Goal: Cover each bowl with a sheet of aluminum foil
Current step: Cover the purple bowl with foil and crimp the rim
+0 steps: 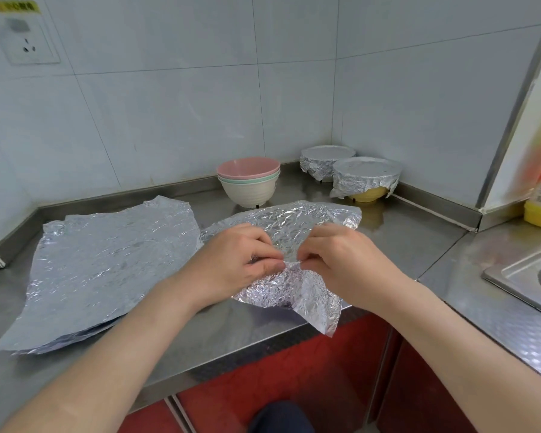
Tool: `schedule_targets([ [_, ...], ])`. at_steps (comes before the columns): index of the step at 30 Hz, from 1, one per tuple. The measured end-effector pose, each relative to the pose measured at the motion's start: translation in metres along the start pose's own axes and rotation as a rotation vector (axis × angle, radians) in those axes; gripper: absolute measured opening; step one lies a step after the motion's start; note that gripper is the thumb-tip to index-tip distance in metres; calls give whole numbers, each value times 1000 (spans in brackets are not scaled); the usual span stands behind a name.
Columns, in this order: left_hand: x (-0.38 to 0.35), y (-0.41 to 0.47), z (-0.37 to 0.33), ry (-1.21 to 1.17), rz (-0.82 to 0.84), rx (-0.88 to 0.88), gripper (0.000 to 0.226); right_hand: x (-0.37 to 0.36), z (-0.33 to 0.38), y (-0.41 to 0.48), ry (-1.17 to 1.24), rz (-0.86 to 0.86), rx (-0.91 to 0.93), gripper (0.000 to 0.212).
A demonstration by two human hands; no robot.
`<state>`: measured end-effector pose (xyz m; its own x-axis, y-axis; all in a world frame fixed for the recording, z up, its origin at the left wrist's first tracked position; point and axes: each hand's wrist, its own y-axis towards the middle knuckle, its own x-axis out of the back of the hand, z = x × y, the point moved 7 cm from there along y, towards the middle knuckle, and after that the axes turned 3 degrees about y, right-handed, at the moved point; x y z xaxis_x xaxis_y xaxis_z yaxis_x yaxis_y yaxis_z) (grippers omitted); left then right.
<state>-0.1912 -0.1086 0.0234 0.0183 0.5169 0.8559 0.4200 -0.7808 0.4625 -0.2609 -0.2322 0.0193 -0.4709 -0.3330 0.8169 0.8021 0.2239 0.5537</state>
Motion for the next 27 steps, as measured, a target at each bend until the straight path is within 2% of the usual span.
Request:
schedule_targets([
  [4,-2,-4,0,66,-30,-28,38,0,-5,-3,-17,-4,16,7],
  [7,5,-9,-1,202,-155,-47,39,4,-10,-4,17,2,7,7],
  [8,11,-11,6,196,-207,45,37,5,-11,-4,29,3,4,7],
  [10,22,-18,33,133,-256,359,31,7,-13,-5,42,11,1,6],
  [12,23,-27,60,99,-181,659,38,7,-13,-4,49,23,-4,6],
  [13,21,-30,68,1,-144,759,40,7,-13,-4,55,28,-7,6],
  [15,13,-33,74,-381,-167,865,33,7,-14,-4,65,35,-20,5],
  [17,7,-33,75,-724,-250,907,22,7,-15,-4,74,49,-31,5],
  [19,6,-34,78,-889,-323,900,17,7,-16,-3,82,56,-40,5],
  [25,-2,-44,81,-904,-299,957,14,9,-19,-4,115,63,-57,8],
  [27,11,-45,88,-686,-343,951,18,10,-20,-4,117,66,-56,9],
])
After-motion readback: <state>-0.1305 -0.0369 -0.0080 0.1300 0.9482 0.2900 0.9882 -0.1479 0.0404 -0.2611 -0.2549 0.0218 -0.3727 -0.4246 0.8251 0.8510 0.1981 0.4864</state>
